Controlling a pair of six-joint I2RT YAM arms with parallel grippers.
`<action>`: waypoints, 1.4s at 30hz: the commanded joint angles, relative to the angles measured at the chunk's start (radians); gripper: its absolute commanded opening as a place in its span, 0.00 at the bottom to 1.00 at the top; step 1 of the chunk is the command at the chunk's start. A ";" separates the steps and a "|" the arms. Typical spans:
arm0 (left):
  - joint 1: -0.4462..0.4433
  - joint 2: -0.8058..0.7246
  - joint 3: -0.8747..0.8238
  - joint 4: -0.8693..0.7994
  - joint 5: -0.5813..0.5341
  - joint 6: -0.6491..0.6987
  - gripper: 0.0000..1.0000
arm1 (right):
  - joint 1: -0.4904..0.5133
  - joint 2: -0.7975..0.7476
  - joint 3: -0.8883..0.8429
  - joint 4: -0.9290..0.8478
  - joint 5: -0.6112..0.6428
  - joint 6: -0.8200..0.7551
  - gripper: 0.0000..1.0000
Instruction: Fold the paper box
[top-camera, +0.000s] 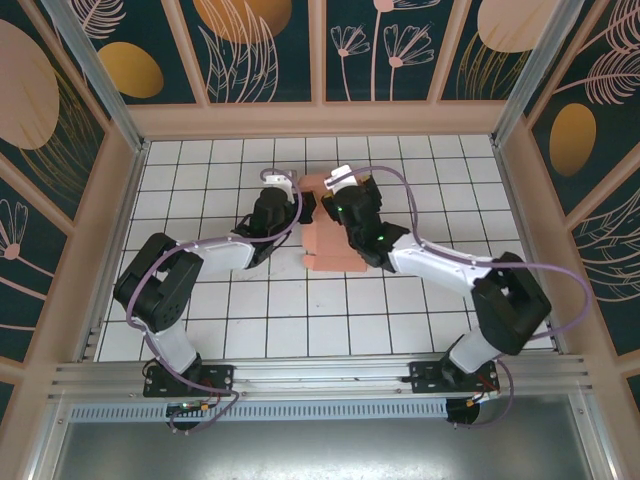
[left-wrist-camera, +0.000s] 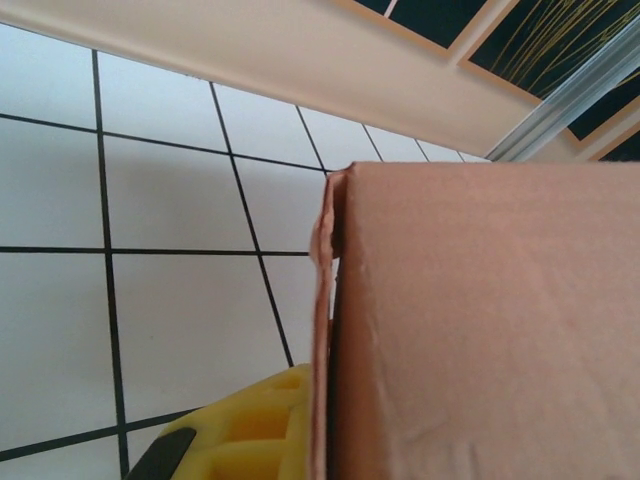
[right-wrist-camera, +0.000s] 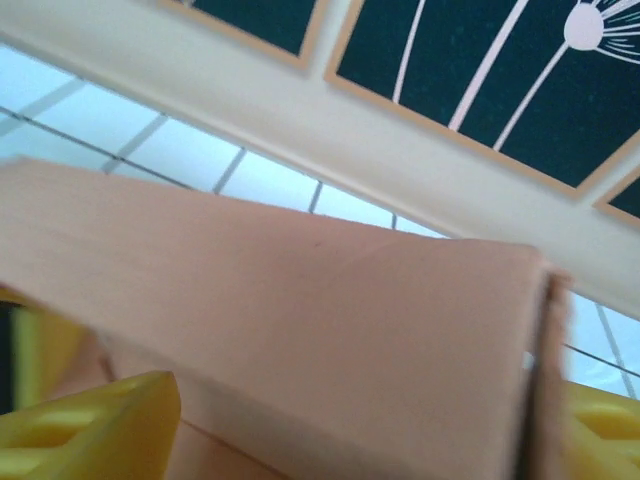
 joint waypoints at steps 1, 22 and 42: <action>-0.005 -0.010 0.050 -0.062 -0.038 -0.033 0.00 | -0.020 -0.092 -0.023 -0.013 -0.118 0.103 0.80; -0.001 0.005 0.311 -0.696 -0.154 0.305 0.00 | -0.241 -0.361 -0.174 0.015 -0.498 0.364 0.77; -0.001 0.120 0.458 -1.447 -0.129 0.565 0.00 | -0.323 -0.403 -0.290 0.031 -0.570 0.341 0.77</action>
